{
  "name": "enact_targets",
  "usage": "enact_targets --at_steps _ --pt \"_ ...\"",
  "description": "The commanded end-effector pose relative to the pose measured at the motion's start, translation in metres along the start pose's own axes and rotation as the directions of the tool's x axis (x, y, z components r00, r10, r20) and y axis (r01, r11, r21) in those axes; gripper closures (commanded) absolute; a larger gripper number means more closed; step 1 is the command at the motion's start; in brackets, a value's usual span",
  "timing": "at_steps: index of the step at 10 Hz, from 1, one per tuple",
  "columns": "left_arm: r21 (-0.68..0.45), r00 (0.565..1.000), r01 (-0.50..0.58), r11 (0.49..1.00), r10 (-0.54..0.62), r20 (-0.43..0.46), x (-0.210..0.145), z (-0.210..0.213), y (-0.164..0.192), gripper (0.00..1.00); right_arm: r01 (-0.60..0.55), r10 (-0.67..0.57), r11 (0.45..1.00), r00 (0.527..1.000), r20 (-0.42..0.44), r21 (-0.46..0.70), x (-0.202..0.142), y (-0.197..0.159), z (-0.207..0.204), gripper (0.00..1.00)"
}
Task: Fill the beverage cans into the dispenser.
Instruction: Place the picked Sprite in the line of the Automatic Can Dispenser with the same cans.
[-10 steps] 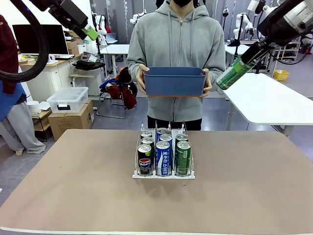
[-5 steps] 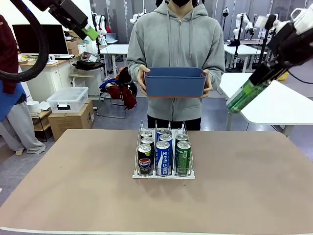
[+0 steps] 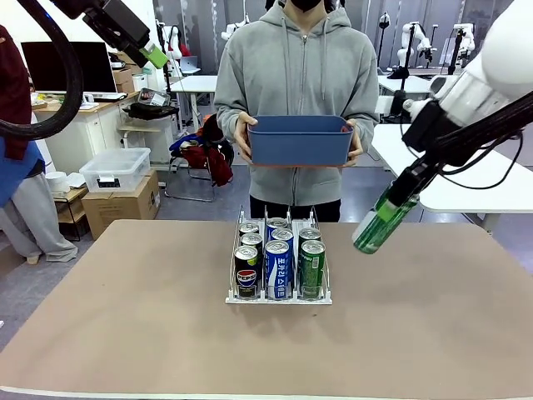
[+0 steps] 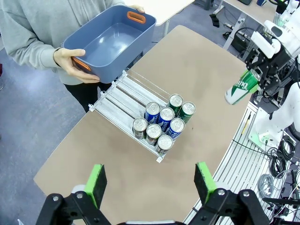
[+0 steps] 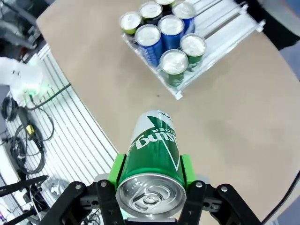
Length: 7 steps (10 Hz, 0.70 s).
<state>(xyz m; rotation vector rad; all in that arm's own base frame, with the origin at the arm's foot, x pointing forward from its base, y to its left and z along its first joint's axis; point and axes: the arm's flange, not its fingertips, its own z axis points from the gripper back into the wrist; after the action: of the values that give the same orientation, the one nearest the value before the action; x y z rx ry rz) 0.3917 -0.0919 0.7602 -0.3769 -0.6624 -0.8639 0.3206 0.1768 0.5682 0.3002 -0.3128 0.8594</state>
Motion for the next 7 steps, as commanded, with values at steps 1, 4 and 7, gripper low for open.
enact_targets --at_steps 1,4,7 --pt "-0.002 1.000 -0.002 1.000 0.002 0.000 -0.002 0.001 0.001 0.00 -0.071 0.072 0.996 0.997 -0.014 0.058 0.008 0.001 -0.002 0.42" --pt "-0.002 1.000 -0.002 1.000 0.002 0.000 -0.002 0.001 0.001 0.00 -0.156 0.153 0.987 0.986 0.061 0.043 0.021 -0.003 0.001 0.42" --pt "-0.002 1.000 -0.002 1.000 0.002 0.000 -0.002 0.001 0.001 0.00 -0.069 0.070 0.996 0.997 -0.026 0.050 0.010 0.005 -0.018 0.42"
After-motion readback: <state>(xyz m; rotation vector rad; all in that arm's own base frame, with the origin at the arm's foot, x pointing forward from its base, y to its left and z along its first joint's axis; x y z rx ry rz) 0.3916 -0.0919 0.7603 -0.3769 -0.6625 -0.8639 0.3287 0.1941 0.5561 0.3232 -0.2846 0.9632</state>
